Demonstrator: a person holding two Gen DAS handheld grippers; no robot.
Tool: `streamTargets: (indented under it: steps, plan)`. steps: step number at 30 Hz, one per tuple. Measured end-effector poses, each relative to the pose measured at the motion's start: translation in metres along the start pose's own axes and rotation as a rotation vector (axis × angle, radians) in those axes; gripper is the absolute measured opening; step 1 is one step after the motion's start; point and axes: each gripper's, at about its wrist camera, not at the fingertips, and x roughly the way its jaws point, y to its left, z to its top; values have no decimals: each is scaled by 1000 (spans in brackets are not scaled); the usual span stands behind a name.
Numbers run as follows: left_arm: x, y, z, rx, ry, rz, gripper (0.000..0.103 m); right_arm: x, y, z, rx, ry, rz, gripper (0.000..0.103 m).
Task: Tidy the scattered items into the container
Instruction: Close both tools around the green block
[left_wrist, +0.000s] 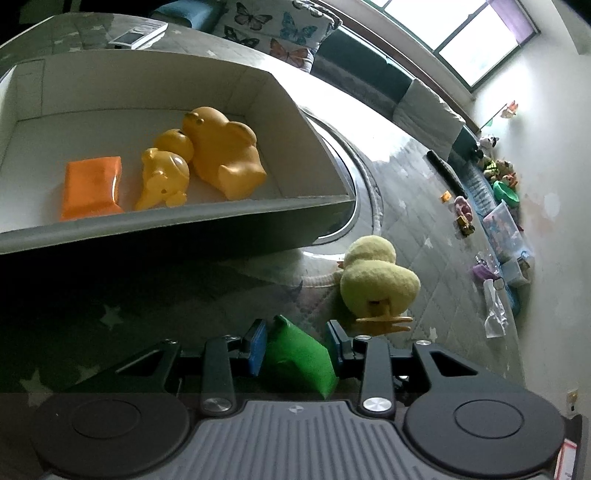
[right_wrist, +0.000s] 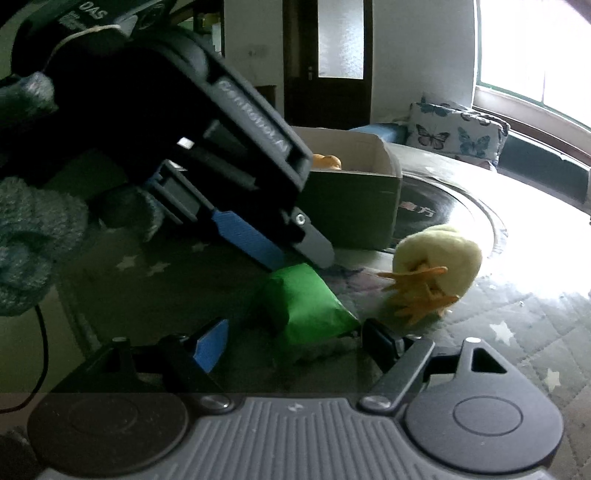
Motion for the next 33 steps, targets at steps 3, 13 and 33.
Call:
streamTargets:
  steps: [3, 13, 33]
  plan:
    - [3, 3, -1, -9, 12, 2, 37, 2, -1, 1, 11, 0, -16, 71]
    - [8, 11, -4, -39, 25, 4, 38, 3, 1, 5, 3, 0, -23, 59]
    - [-14, 8, -9, -1, -28, -1, 34, 0, 9, 16, -20, -29, -12, 49]
